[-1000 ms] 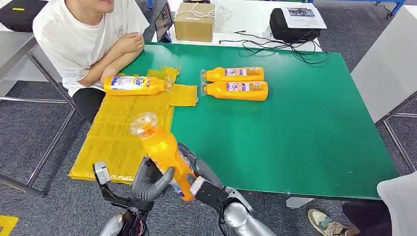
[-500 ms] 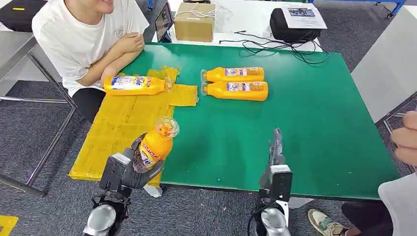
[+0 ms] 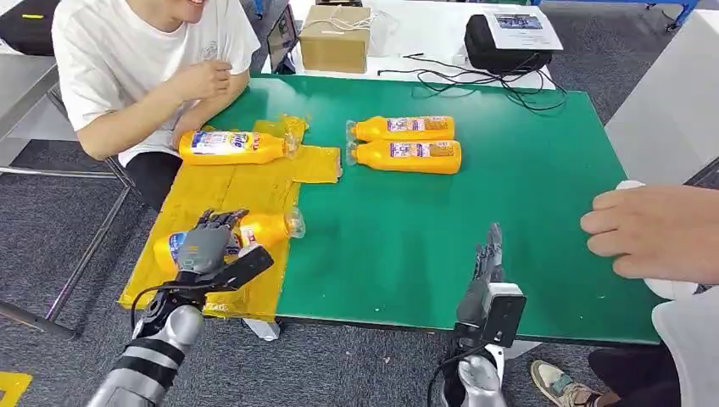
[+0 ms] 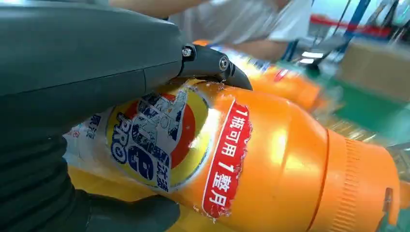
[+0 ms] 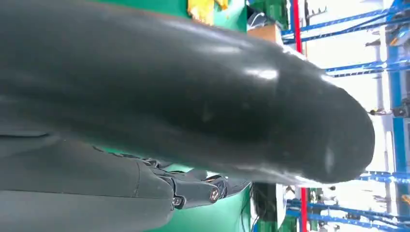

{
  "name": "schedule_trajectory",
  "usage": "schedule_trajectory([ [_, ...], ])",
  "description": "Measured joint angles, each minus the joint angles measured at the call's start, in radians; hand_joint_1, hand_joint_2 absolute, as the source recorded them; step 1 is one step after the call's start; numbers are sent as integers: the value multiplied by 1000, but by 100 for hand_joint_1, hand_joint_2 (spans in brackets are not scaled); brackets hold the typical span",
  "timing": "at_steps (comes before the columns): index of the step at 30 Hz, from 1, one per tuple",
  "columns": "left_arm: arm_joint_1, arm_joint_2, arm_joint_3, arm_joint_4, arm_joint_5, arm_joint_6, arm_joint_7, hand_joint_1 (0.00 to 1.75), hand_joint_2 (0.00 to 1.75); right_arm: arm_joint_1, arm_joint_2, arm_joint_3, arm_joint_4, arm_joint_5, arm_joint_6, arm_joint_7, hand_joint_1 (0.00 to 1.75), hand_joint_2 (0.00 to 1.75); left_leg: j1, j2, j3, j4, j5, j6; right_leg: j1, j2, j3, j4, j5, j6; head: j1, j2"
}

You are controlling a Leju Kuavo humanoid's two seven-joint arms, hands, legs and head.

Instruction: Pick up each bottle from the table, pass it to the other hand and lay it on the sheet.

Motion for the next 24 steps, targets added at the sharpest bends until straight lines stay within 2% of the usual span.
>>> schedule_trajectory([
  [3,-50,3,-2,122,-40,0,6,175,175,-10,8,11,10,-1,8,0,0,0,0,0,0,0,0,0,0,0,0,0,0,0,0,0],
  [4,-64,3,-4,151,-48,3,6,98,175,-12,9,13,14,-1,9,0,0,0,0,0,0,0,0,0,0,0,0,0,0,0,0,0],
  [5,-80,3,-6,178,-52,3,8,33,175,-14,10,13,17,-1,9,0,0,0,0,-1,0,0,0,0,0,-1,0,0,0,0,0,0],
  [6,-95,2,-9,206,-58,2,10,14,175,-17,12,13,21,-3,11,1,0,0,0,-1,0,0,0,0,0,-1,0,0,0,0,0,0],
  [7,-107,2,-11,227,-60,0,11,5,175,-20,14,14,24,-4,14,1,0,0,0,-1,0,0,0,0,0,-1,0,0,0,0,0,0],
  [14,-199,-14,-10,367,-36,-63,29,5,175,-39,18,20,45,-15,22,7,0,0,0,-5,4,0,0,0,0,-2,5,0,-1,0,0,0],
  [24,-234,-22,-7,422,-18,-81,29,0,175,-44,19,20,61,-15,23,7,0,0,0,-5,8,0,0,0,-1,-2,9,1,-1,0,0,0],
])
